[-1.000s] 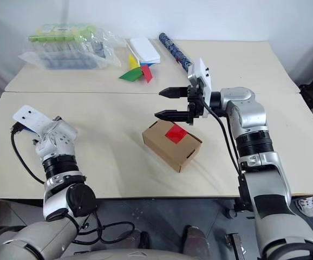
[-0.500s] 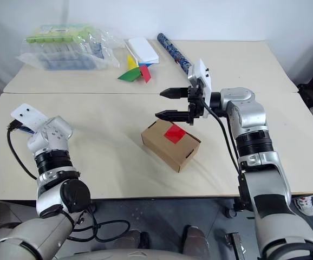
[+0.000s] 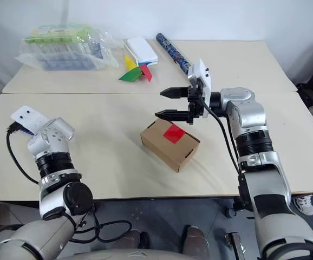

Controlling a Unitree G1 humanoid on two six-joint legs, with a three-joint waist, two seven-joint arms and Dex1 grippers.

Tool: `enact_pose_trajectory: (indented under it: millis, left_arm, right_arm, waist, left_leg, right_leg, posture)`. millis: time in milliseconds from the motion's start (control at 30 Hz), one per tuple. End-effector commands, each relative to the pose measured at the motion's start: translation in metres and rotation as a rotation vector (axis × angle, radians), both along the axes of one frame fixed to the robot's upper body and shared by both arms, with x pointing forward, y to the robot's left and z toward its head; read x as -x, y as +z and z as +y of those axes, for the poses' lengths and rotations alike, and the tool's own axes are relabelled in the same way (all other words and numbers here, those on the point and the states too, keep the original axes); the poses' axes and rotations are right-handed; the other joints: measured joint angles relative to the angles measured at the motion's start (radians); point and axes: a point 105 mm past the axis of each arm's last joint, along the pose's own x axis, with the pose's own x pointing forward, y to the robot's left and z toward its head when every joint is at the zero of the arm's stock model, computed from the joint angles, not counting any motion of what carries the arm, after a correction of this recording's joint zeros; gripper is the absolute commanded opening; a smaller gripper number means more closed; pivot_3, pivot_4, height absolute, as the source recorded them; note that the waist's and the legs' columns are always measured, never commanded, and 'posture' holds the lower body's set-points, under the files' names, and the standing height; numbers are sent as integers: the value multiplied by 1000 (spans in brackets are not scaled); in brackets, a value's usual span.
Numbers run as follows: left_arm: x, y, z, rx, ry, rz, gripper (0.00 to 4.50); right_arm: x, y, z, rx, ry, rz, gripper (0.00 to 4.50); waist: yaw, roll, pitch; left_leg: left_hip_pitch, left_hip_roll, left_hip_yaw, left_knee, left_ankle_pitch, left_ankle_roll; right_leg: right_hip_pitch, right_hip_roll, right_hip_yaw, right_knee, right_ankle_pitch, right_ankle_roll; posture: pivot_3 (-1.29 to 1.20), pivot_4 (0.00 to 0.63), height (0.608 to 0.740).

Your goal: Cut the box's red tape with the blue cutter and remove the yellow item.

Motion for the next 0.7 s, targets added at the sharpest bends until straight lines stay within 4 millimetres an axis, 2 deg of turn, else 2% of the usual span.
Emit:
enact_pose_trajectory:
  millis: [33, 167, 300, 467, 600, 667, 700]
  left_arm:
    - [10, -17, 12, 16, 44, 50, 1236]
    - [13, -19, 17, 15, 61, 53, 1236]
    - [16, -21, 20, 17, 74, 61, 449]
    - [17, -22, 26, 13, 41, 74, 433]
    - [11, -13, 26, -34, -103, 52, 433]
    - [2, -6, 16, -58, -252, 38, 433]
    - [-5, 2, 7, -107, -379, 25, 433]
  right_arm:
    - [1, 18, -2, -18, -6, -63, 4500]
    - [1, 18, -3, -15, -9, -63, 4500]
    - [0, 18, -3, -14, -11, -63, 4500]
    - [0, 20, -4, -12, -17, -65, 4500]
    - [2, 24, -10, -7, -30, -80, 4500]
    - [4, 27, -12, -7, -30, -85, 4500]
    - [7, 29, -14, -2, -28, -92, 4500]
  waist:
    - [-2, 0, 0]
    - [-11, 0, 0]
    - [-20, 0, 0]
    - [-22, 0, 0]
    - [-21, 1, -1]
    - [-18, 1, -1]
    - [-18, 1, -1]
  left_leg:
    - [0, 0, 0, 0, 0, 0]
    - [0, 0, 0, 0, 0, 0]
    - [1, 0, 0, 0, 0, -1]
    - [2, 1, 1, 0, 1, -1]
    - [2, 1, 1, 0, 1, -2]
    - [2, 1, 1, 0, 1, -2]
    - [2, 1, 1, 0, 1, -2]
  right_leg:
    - [0, 0, 0, 0, 0, 0]
    - [0, 0, 0, 1, 0, 0]
    - [0, 0, 0, 2, 0, 0]
    - [0, 0, 1, 3, 0, 0]
    - [-1, 0, 1, 4, 0, -1]
    - [-1, 0, 2, 5, 0, -1]
    - [-1, 0, 2, 4, 0, -1]
  posture:
    - [0, 150, 740]
    - [0, 150, 740]
    - [0, 150, 740]
    - [0, 150, 740]
    - [0, 150, 740]
    - [0, 150, 740]
    - [0, 150, 740]
